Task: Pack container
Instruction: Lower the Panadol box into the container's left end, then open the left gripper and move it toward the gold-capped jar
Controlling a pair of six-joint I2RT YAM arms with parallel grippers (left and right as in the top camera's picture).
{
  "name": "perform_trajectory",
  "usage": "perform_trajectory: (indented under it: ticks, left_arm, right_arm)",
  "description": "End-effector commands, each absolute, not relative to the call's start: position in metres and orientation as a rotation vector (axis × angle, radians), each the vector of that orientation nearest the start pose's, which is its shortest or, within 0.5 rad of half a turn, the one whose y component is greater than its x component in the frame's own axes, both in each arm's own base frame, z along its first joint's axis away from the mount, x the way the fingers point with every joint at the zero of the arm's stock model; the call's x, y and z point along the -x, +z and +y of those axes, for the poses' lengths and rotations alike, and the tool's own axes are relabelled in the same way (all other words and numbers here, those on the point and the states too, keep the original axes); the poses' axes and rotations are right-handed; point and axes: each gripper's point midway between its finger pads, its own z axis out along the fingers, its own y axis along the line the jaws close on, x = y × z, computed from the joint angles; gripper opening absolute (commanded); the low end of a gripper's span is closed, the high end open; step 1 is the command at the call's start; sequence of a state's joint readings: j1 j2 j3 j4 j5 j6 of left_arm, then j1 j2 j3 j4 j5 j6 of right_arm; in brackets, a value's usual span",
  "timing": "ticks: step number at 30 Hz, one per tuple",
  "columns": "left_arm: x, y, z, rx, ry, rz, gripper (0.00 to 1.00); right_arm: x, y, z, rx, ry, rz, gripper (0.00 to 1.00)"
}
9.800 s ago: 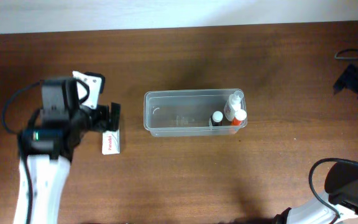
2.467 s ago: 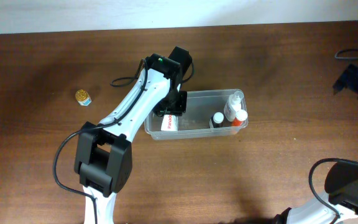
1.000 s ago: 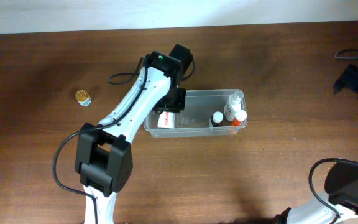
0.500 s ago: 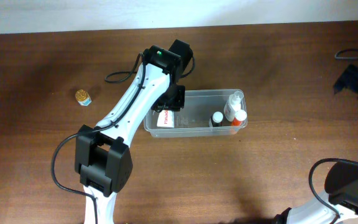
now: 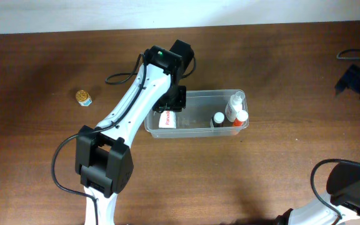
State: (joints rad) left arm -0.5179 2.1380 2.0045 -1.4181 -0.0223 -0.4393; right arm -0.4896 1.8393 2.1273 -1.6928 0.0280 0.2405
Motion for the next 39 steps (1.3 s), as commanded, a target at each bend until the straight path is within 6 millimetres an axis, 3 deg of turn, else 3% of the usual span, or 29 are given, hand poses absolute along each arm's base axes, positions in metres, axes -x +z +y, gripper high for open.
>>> perform_trajectory:
  ticks: [1, 15, 16, 17, 18, 34, 39]
  left_arm:
    - [-0.361, 0.104, -0.202, -0.093, 0.031, 3.154, 0.35]
    - [-0.361, 0.104, -0.202, -0.093, 0.032, 3.153, 0.36]
    - [-0.361, 0.103, -0.202, -0.093, 0.032, 3.153, 0.56]
    - [-0.361, 0.104, -0.202, -0.093, 0.032, 3.153, 0.65]
    - [-0.361, 0.103, -0.202, -0.093, 0.032, 3.153, 0.67]
    - [-0.363, 0.104, -0.203, -0.094, 0.030, 3.147, 0.66]
    - [-0.375, 0.120, -0.207, -0.227, -0.003, 3.083, 0.67]
  right_arm:
    - [-0.305, 0.259, -0.168, -1.079, -0.071, 2.758, 0.98]
    - [-0.305, 0.259, -0.168, -1.079, -0.071, 2.758, 0.98]
    - [-0.305, 0.259, -0.168, -1.079, -0.071, 2.758, 0.98]
    - [-0.305, 0.259, -0.168, -1.079, -0.071, 2.758, 0.99]
    - [-0.305, 0.259, -0.168, -1.079, -0.071, 2.758, 0.98]
    - [-0.305, 0.259, -0.168, -1.079, -0.071, 2.758, 0.98]
    - [-0.305, 0.259, -0.168, -1.079, -0.071, 2.758, 0.98]
